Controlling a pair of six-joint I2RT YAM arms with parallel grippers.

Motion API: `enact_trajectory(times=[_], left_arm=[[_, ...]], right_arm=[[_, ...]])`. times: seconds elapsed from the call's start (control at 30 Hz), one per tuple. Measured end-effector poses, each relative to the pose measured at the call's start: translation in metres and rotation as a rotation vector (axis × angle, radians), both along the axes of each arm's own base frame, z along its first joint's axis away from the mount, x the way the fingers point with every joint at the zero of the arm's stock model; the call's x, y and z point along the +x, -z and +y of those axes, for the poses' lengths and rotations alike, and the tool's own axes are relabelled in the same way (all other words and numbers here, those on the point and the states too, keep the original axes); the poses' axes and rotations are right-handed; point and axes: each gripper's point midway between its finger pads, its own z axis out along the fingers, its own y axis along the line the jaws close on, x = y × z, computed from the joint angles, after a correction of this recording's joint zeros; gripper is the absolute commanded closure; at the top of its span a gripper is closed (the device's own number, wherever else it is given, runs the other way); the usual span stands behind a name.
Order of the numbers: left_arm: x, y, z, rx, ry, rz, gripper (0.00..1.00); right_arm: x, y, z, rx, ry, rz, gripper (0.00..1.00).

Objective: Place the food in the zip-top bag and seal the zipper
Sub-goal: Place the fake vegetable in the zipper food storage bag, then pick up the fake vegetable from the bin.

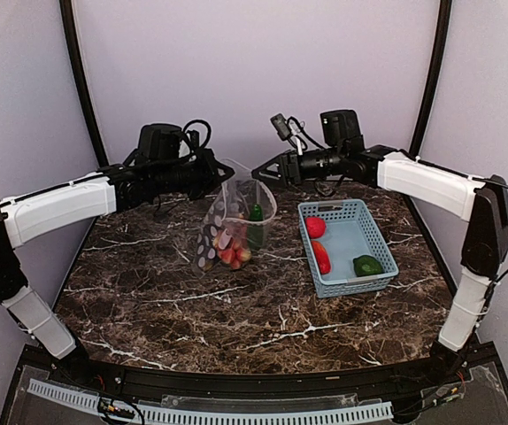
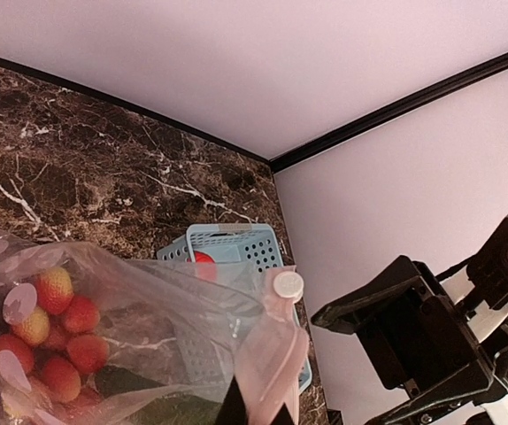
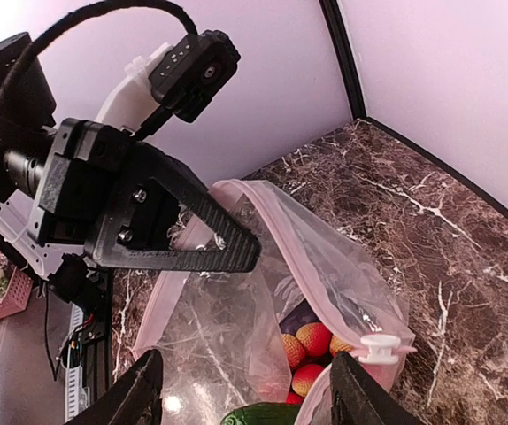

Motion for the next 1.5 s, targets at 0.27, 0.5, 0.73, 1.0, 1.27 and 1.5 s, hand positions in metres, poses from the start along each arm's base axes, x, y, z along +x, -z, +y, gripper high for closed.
enact_trajectory(times=[0.27,0.5,0.73,1.0,1.27,1.5], left_arm=[[-0.005,-0.004,0.011,0.044,-0.001,-0.041,0.99],[-0.022,-0.025,0.036,0.256,0.037,-0.097,0.99],[-0.044,-0.007,0.058,0.460,0.104,-0.055,0.99],[-0.071,0.017,0.050,0.587,0.260,0.007,0.99],[-0.089,0.022,0.058,0.596,0.285,0.000,0.99],[-0.096,0.037,0.047,0.579,0.322,0.017,0.99]], right_arm=[[-0.024,-0.027,-0.034,-0.080,0.052,-0.134,0.41],[-0.016,-0.016,-0.087,-0.191,0.138,-0.176,0.41],[0.044,0.046,-0.187,-0.334,0.374,-0.064,0.39],[0.033,0.099,-0.204,-0.444,0.326,0.029,0.37],[0.009,0.136,-0.224,-0.623,0.265,0.054,0.36],[-0.027,0.186,-0.263,-0.875,0.251,0.132,0.35]])
